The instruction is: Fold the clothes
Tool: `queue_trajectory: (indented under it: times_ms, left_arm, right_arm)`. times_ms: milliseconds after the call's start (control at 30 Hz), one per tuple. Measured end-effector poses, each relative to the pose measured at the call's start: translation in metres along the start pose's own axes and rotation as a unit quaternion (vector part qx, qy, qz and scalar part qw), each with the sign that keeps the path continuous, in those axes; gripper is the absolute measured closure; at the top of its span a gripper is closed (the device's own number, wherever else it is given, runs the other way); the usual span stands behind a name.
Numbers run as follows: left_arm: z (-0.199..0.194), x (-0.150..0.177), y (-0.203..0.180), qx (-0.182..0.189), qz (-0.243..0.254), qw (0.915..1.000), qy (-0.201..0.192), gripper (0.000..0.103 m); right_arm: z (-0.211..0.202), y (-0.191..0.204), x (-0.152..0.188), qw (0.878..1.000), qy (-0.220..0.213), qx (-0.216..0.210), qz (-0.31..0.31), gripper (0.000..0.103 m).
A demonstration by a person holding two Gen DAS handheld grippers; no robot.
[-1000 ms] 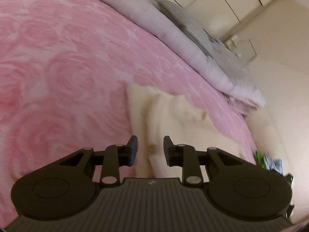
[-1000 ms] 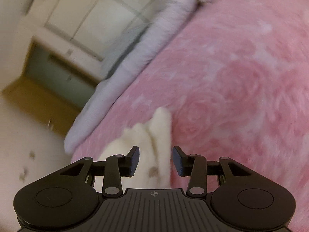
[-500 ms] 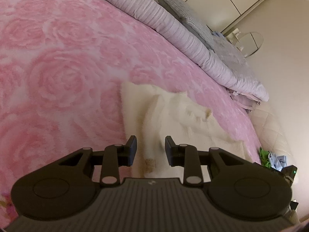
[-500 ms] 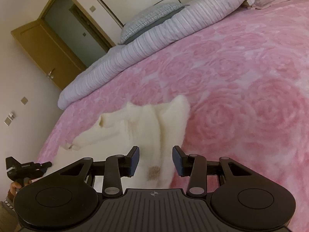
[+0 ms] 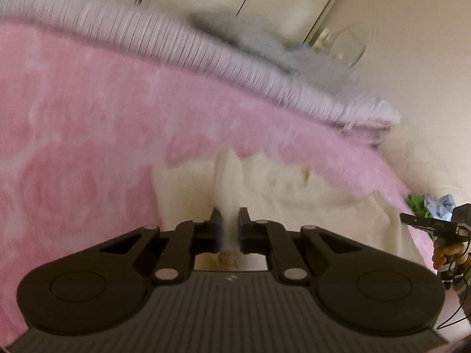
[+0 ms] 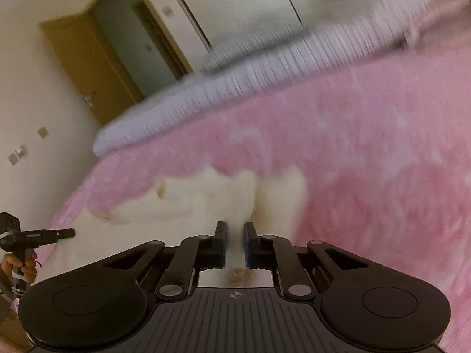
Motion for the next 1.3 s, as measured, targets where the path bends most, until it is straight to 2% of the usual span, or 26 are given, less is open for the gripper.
queue_trajectory:
  times_ms: [100,200,267,367,433,500,533,633,700,733,767,800,900,967,1100,1200,1300]
  left_arm:
    - [0.008,-0.004,0.007,-0.021,-0.007,0.9995,-0.020,0.095]
    - [0.030,0.004,0.021,-0.048,-0.016,0.9987,0.010,0.095]
    - [0.036,0.004,0.025,-0.049,-0.004,0.9988,0.005,0.095]
    - [0.042,-0.004,0.025,-0.051,0.015,0.9984,-0.021,0.095]
    - [0.046,-0.014,0.029,-0.048,0.006,0.9981,-0.038,0.095]
    - [0.057,-0.020,0.032,-0.046,-0.001,0.9980,-0.042,0.095]
    - [0.066,-0.020,0.034,-0.050,0.001,0.9982,-0.033,0.095]
    - [0.096,-0.012,0.042,-0.067,0.000,0.9977,0.012,0.093]
    - [0.110,0.000,0.052,-0.089,-0.008,0.9951,0.043,0.088]
    - [0.114,0.007,0.058,-0.102,-0.011,0.9934,0.051,0.083]
    - [0.112,0.010,0.064,-0.108,-0.019,0.9930,0.044,0.075]
    - [0.108,0.011,0.068,-0.109,-0.032,0.9928,0.040,0.072]
    - [0.084,0.006,0.077,-0.109,-0.072,0.9910,0.031,0.072]
    - [0.065,0.001,0.078,-0.119,-0.076,0.9895,0.030,0.075]
    - [0.040,-0.009,0.080,-0.100,-0.119,0.9875,0.025,0.074]
    - [0.046,-0.017,0.074,-0.098,-0.127,0.9868,0.021,0.073]
    - [0.069,-0.018,0.067,-0.088,-0.122,0.9881,0.030,0.066]
  right_arm:
    - [-0.008,0.006,-0.012,0.998,-0.055,0.001,-0.016,0.093]
    - [0.015,0.004,-0.008,0.997,-0.027,0.060,-0.050,0.094]
    - [0.026,0.004,-0.003,0.994,-0.028,0.084,-0.067,0.094]
    - [0.036,0.006,-0.009,0.991,-0.052,0.089,-0.080,0.094]
    - [0.046,0.006,-0.017,0.990,-0.064,0.091,-0.082,0.094]
    - [0.054,0.001,-0.027,0.991,-0.073,0.090,-0.071,0.094]
    - [0.061,-0.001,-0.029,0.991,-0.073,0.092,-0.070,0.094]
    - [0.083,-0.006,-0.023,0.989,-0.048,0.111,-0.081,0.094]
    - [0.104,-0.016,-0.009,0.988,-0.004,0.133,-0.074,0.093]
    - [0.113,-0.021,-0.002,0.987,0.017,0.144,-0.069,0.093]
    - [0.118,-0.026,0.006,0.985,0.032,0.157,-0.062,0.092]
    - [0.120,-0.031,0.013,0.984,0.042,0.166,-0.054,0.089]
    - [0.099,-0.037,0.011,0.987,0.019,0.158,-0.016,0.082]
    - [0.078,-0.041,0.008,0.988,0.004,0.154,0.010,0.075]
    - [0.042,-0.042,-0.005,0.992,-0.016,0.121,0.040,0.067]
    - [0.048,-0.042,-0.014,0.993,-0.019,0.113,0.032,0.066]
    - [0.070,-0.046,-0.017,0.994,-0.002,0.104,0.033,0.066]
Point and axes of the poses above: each gripper's, at about its wrist camera, not at the fingertips, and z roughly the way its jaws point, y to its left, x to its underside, the point moved 1 cm from there along z, roughly the way its jaws point, and after that the axes turned 15 degrees about -y, right-handed, at the moved point
